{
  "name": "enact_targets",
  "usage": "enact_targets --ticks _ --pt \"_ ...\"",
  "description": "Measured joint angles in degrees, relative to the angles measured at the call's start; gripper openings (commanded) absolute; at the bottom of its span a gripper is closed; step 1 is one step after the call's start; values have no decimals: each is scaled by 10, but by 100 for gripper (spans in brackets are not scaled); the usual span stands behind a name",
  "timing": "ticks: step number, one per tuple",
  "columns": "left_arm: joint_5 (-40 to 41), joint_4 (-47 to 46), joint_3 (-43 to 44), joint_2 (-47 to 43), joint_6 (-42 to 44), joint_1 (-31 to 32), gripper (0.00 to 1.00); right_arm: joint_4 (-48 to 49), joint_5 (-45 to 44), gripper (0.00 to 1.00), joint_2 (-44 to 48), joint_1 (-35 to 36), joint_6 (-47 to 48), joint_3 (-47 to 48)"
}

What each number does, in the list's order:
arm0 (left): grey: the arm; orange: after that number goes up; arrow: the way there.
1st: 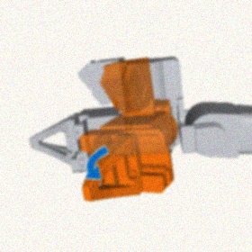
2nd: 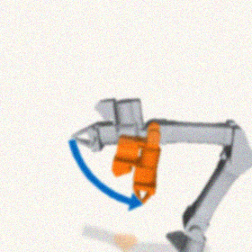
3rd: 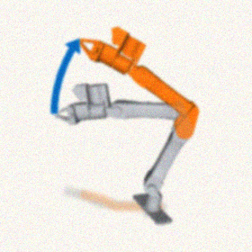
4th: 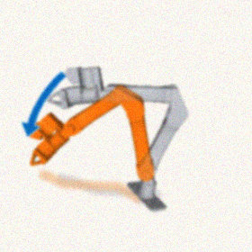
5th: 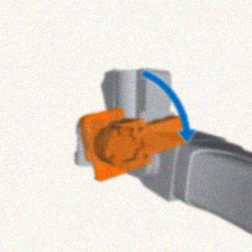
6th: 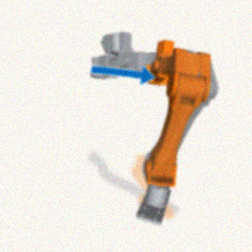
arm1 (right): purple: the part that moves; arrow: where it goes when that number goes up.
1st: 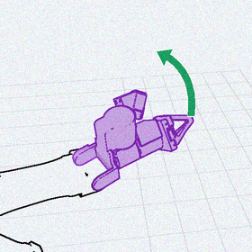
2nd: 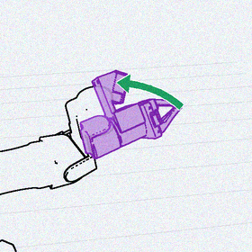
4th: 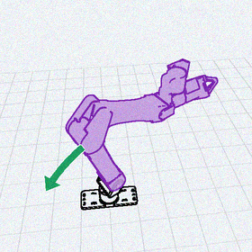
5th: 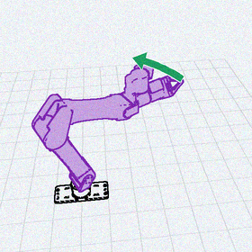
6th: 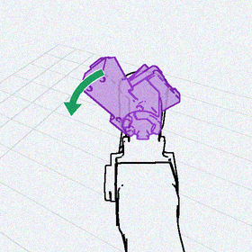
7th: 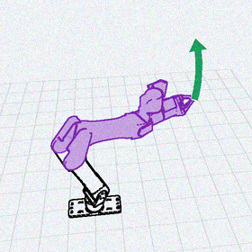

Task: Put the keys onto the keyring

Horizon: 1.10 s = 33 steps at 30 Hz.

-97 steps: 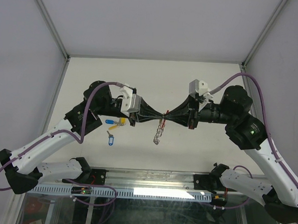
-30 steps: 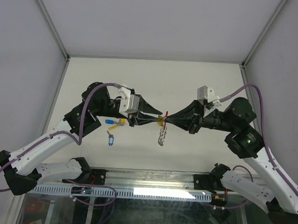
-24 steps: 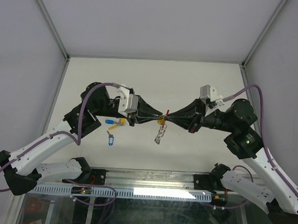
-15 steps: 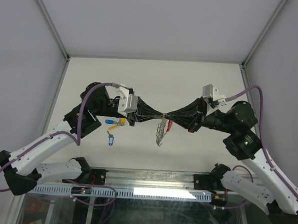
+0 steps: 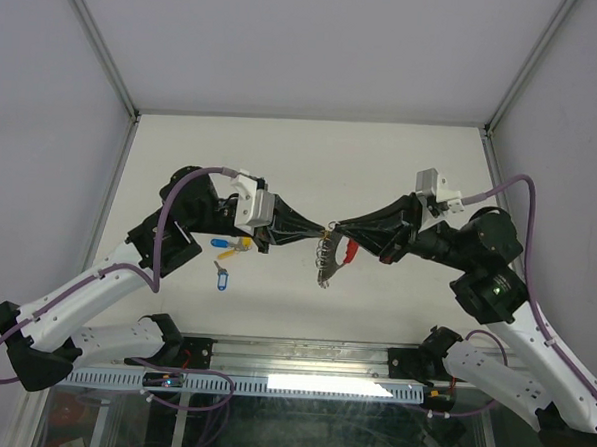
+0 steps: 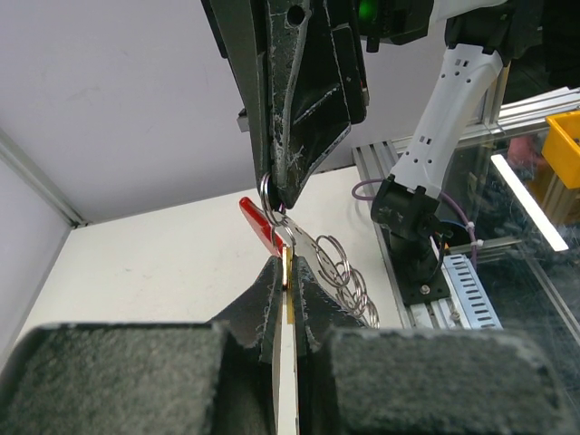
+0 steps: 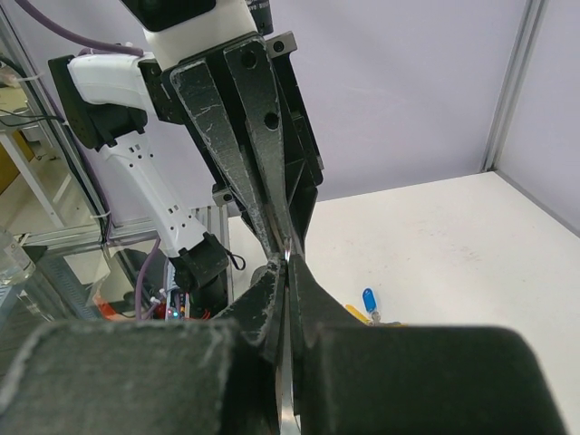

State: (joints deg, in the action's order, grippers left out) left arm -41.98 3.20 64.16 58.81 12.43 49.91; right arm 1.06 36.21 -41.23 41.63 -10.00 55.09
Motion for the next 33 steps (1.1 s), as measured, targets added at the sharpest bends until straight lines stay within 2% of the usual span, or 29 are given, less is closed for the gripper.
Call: enact_targets --ticks 15,31,33 --pt "0 2 0 5 0 0 0 98 -16 0 -10 0 -51 -44" --pt "17 13 0 4 0 0 0 65 -15 0 -20 0 -29 -44" --pt "20 15 0 4 1 0 6 57 -17 0 -17 0 -25 -44"
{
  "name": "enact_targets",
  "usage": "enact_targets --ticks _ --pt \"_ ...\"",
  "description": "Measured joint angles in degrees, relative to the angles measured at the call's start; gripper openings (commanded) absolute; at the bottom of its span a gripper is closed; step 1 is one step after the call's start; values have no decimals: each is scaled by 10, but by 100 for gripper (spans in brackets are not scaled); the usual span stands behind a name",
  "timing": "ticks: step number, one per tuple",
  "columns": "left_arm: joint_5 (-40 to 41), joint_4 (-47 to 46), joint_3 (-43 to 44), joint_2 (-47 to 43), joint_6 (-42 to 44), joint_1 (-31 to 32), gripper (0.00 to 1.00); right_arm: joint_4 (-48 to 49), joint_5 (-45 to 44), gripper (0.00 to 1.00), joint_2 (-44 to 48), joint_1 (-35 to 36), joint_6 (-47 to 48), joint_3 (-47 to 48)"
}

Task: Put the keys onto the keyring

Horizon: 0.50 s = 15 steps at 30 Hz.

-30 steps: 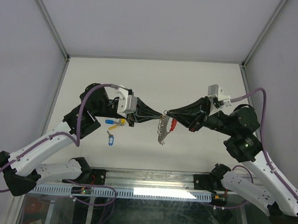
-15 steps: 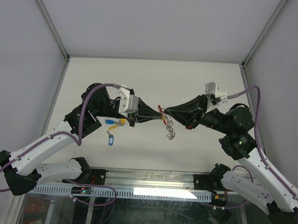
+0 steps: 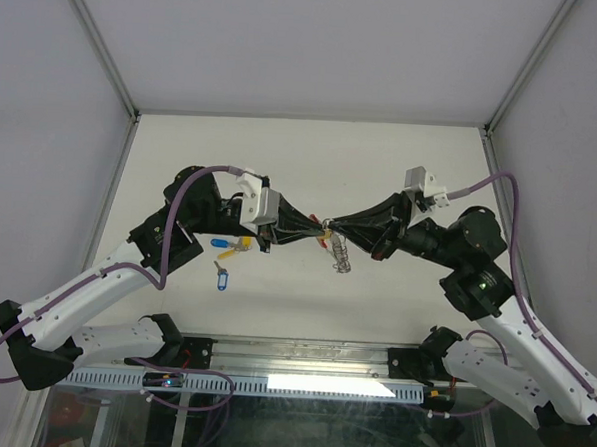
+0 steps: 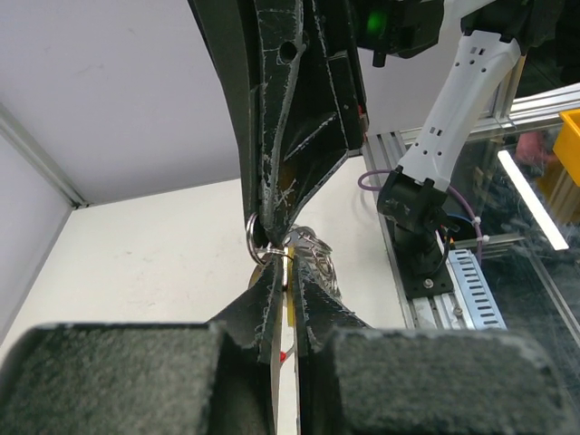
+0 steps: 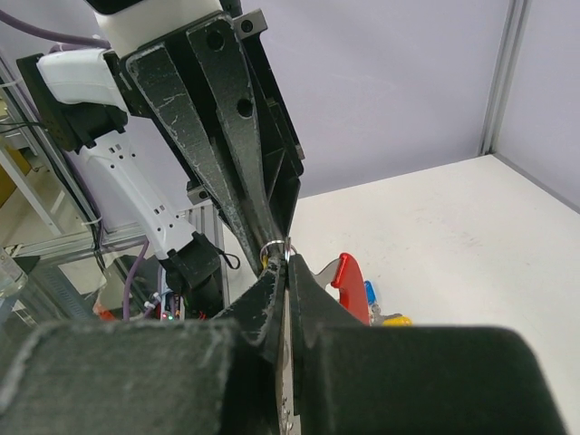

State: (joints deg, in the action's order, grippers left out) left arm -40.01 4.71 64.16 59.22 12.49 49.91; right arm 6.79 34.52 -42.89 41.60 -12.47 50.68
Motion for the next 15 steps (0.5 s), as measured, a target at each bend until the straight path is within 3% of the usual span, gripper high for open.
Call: enact_targets --ticks 5,15 --pt "10 1 0 0 4 0 18 -20 -9 0 12 0 10 3" --pt "27 2 0 -6 5 0 27 -65 -30 0 23 0 28 29"
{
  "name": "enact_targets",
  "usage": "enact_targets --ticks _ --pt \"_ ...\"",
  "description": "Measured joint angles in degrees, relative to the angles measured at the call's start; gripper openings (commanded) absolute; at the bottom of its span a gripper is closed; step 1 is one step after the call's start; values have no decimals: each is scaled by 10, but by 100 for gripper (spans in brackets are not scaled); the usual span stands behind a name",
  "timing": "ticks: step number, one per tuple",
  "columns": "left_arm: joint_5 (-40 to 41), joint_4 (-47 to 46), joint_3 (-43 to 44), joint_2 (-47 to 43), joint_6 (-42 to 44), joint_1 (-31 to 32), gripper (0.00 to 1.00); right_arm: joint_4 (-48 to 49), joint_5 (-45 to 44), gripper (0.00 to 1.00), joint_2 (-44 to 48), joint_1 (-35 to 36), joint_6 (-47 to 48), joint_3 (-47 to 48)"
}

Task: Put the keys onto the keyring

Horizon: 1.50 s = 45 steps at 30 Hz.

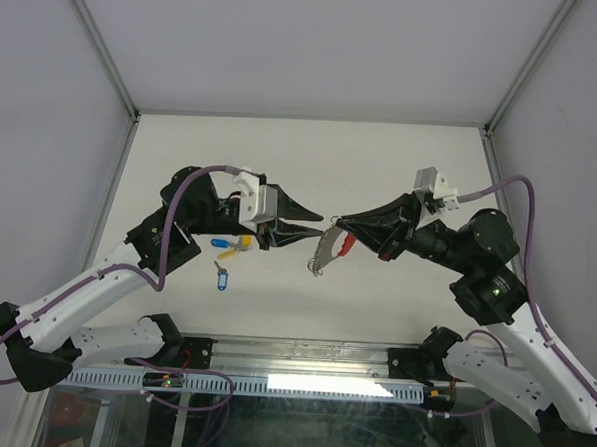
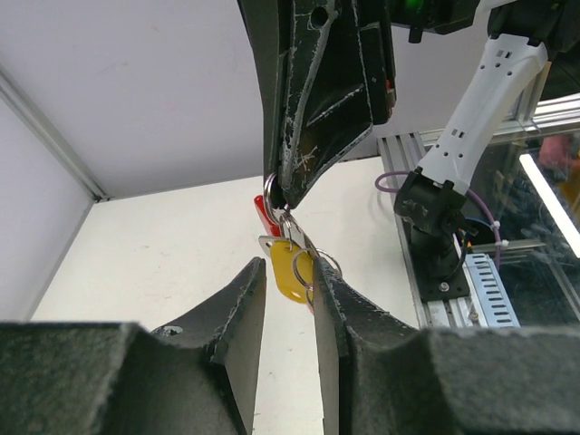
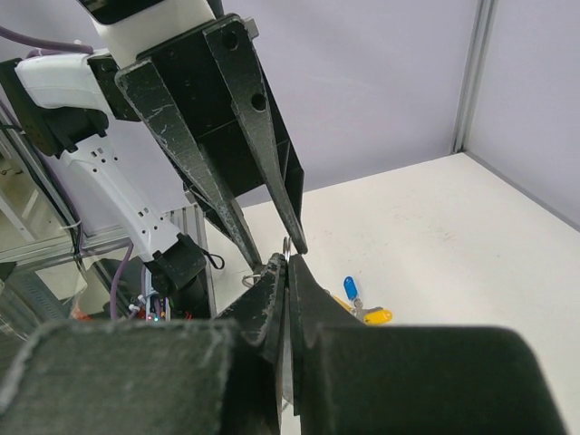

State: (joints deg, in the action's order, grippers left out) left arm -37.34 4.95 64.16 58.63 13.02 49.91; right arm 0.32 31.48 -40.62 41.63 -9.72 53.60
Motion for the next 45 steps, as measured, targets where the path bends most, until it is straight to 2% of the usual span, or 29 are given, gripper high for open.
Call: enact_targets --ticks 11,27,37,45 --pt "15 -29 -12 -3 -19 0 30 -17 -37 0 1 0 15 1" --pt "45 -56 -68 -12 -63 0 30 -33 -31 0 7 0 35 -20" --pt "57 -73 -103 -24 -97 0 20 -31 -27 0 14 0 35 -55" --pt "39 -153 -155 -24 -163 0 16 -19 -26 0 22 0 32 -64"
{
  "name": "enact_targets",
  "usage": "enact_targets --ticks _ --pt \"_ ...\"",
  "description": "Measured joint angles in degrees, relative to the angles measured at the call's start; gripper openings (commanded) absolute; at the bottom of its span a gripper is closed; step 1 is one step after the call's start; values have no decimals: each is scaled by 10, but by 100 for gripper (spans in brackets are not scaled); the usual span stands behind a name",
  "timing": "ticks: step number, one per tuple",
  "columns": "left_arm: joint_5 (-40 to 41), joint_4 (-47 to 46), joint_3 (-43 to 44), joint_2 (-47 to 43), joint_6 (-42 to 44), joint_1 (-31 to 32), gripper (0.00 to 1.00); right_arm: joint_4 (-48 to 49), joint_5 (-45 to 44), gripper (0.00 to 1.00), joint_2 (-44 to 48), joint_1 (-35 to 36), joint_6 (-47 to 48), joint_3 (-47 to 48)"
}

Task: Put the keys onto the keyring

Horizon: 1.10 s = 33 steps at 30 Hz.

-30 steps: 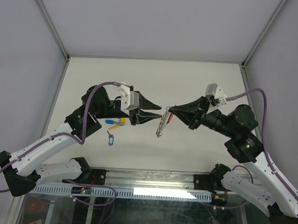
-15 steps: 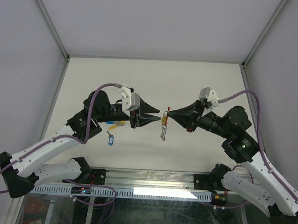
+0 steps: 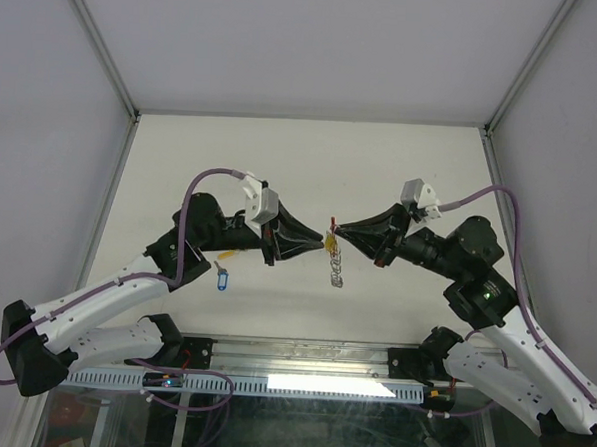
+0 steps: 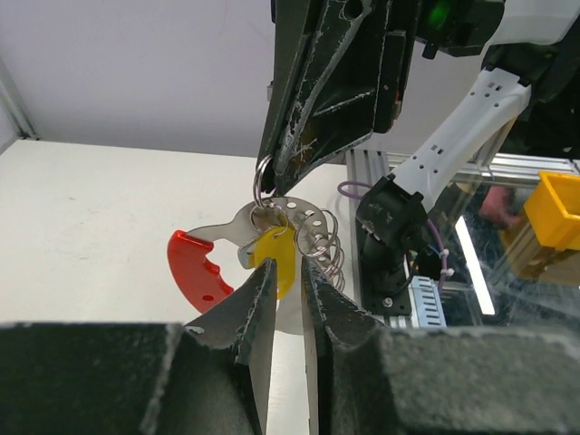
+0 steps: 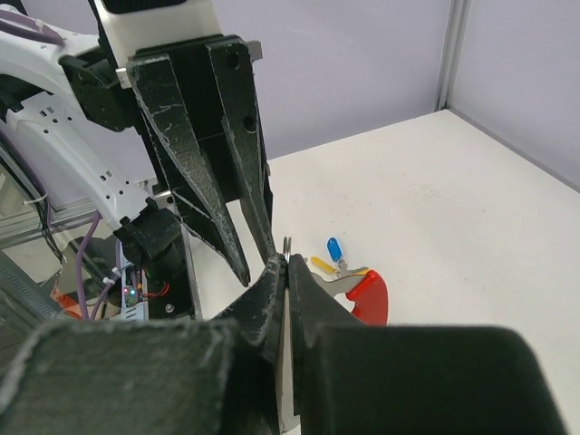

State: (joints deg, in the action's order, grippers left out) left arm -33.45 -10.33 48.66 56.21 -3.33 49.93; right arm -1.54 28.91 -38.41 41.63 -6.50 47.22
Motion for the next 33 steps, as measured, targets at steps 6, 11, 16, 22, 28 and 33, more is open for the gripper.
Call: enact_targets --ticks 6,11,16,22,28,33 --pt "-6 -53 -21 0 -38 11 16 24 0 0 3 0 -9 -2" --pt "-8 -83 -31 -5 -49 23 17 40 -2 0 8 0 -16 -3" --pt "-12 -106 -42 -18 -51 24 19 52 -1 0 9 0 -20 -3" --pt "-31 -139 -42 -17 -51 33 24 64 5 0 11 0 -22 -3" --pt "-41 -154 -42 -3 -52 34 26 76 18 0 17 0 -22 -3" --pt "-40 -155 -42 2 -52 34 26 84 28 0 21 0 -22 -3"
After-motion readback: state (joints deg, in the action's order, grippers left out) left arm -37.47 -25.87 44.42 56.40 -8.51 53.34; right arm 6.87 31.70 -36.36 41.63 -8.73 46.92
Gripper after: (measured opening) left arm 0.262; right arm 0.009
